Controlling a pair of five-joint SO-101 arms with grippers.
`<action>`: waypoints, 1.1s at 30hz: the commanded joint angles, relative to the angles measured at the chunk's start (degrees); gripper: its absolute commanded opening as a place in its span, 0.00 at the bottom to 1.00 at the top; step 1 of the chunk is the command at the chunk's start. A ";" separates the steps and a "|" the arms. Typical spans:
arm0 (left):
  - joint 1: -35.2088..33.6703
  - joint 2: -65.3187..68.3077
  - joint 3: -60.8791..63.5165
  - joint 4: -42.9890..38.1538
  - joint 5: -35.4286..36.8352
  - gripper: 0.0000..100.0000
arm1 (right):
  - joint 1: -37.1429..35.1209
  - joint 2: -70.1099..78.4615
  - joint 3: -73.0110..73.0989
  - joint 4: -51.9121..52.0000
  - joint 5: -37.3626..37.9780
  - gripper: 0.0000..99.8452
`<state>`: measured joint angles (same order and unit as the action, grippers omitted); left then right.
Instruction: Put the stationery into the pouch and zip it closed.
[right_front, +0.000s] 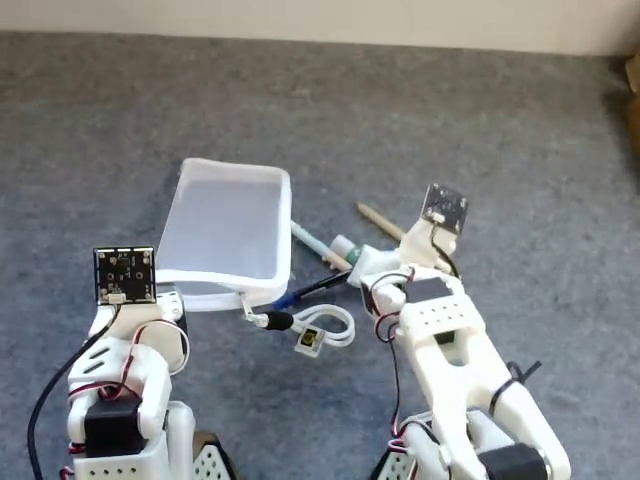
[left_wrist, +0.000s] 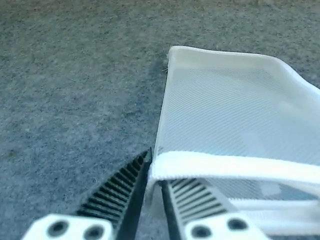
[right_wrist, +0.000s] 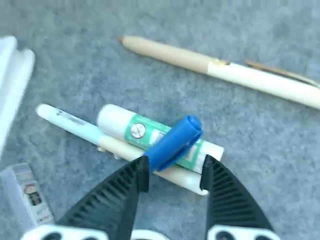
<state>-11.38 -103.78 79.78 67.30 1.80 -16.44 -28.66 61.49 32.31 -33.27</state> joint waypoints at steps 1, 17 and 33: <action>-0.84 -0.22 -3.21 0.18 0.35 0.01 | 0.66 4.62 -6.11 -1.80 -0.79 0.16; -0.84 -0.22 -2.59 -0.09 0.35 0.01 | 0.66 12.53 -10.24 -1.54 -0.44 0.12; -0.84 -0.22 -2.51 -0.09 0.35 0.01 | 4.18 2.33 -9.19 -1.01 9.76 0.00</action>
<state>-11.38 -103.78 79.78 67.30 1.80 -14.15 -17.93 52.79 31.16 -26.77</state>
